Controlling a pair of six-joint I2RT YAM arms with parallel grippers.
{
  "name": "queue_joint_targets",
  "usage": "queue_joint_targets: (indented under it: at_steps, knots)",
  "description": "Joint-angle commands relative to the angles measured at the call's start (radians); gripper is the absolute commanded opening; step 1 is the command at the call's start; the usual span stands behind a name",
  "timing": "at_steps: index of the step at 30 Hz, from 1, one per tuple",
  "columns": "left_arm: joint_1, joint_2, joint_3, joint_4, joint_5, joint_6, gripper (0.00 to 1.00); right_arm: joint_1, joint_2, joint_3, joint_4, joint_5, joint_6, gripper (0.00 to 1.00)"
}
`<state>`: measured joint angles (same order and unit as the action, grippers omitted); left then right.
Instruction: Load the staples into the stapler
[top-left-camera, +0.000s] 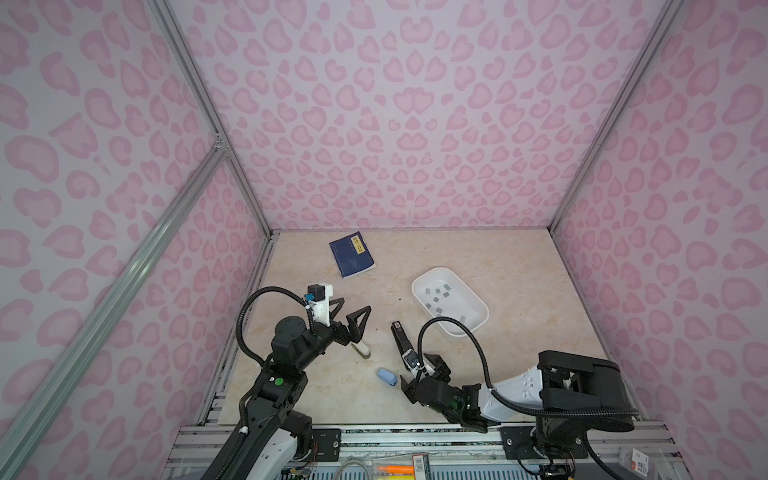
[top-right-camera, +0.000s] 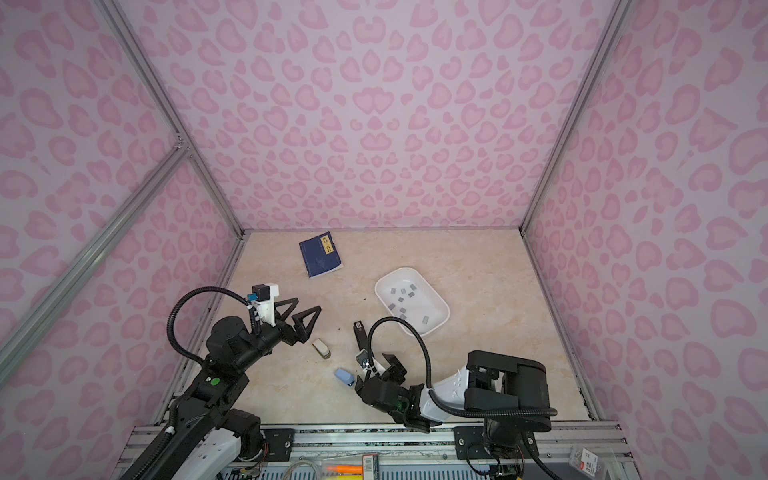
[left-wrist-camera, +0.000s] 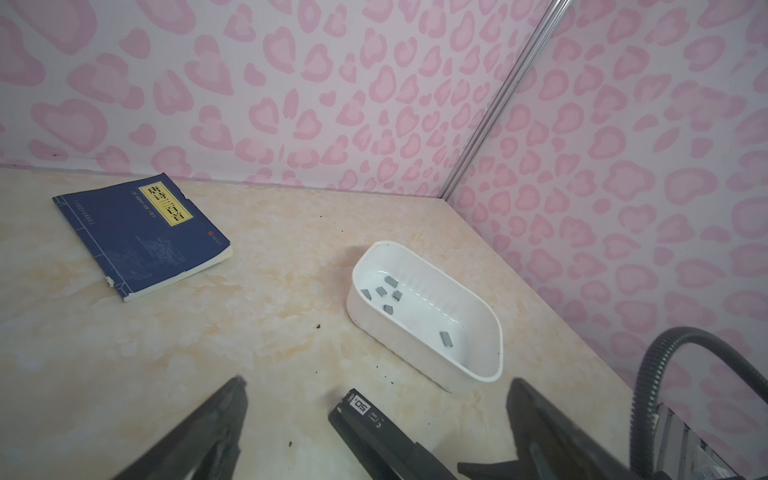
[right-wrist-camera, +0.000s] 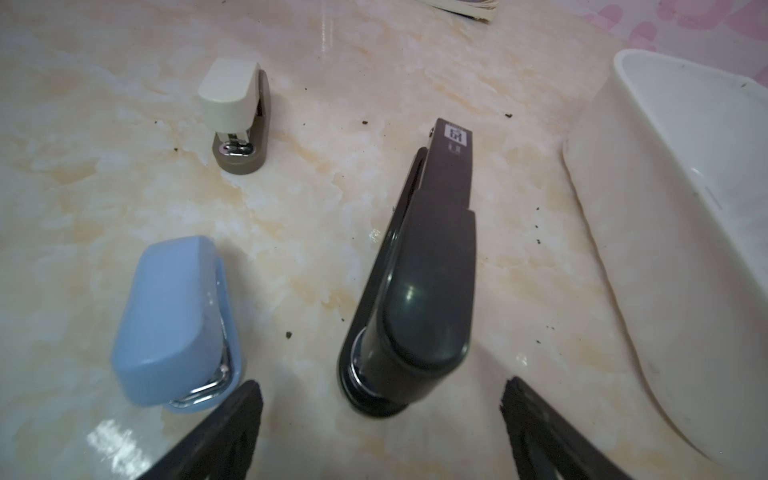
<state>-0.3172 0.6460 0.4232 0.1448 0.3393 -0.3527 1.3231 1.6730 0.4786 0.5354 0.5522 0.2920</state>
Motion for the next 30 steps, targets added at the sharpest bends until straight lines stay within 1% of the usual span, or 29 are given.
queue_joint_targets:
  at_steps: [1, 5, 10, 16, 21, 23, 25, 30]
  knots:
    - [-0.026, 0.027, 0.006, 0.017, 0.006, 0.047, 0.98, -0.023, 0.033, -0.009, 0.069, 0.02, -0.001, 0.9]
    - [-0.07, 0.068, 0.013, 0.013, 0.004, 0.066, 0.99, -0.056, 0.045, -0.047, 0.115, 0.022, 0.008, 0.89]
    - [-0.123, 0.111, 0.019, 0.005, 0.005, 0.101, 0.98, -0.099, 0.017, -0.104, 0.15, 0.018, 0.046, 0.85]
    - [-0.18, 0.178, 0.058, -0.019, 0.044, 0.151, 0.99, -0.157, 0.002, -0.102, 0.108, -0.012, 0.128, 0.78]
    - [-0.208, 0.232, 0.068, -0.017, 0.056, 0.188, 1.0, -0.192, -0.008, -0.106, 0.059, 0.016, 0.201, 0.7]
    - [-0.222, 0.27, 0.077, -0.017, 0.059, 0.209, 1.0, -0.208, -0.017, -0.108, 0.041, 0.015, 0.224, 0.64]
    - [-0.238, 0.315, 0.088, -0.017, 0.06, 0.231, 0.99, -0.224, -0.029, -0.117, 0.032, 0.009, 0.24, 0.6]
    - [-0.296, 0.463, 0.145, -0.019, 0.028, 0.3, 0.96, -0.262, -0.078, -0.146, 0.017, 0.0, 0.276, 0.59]
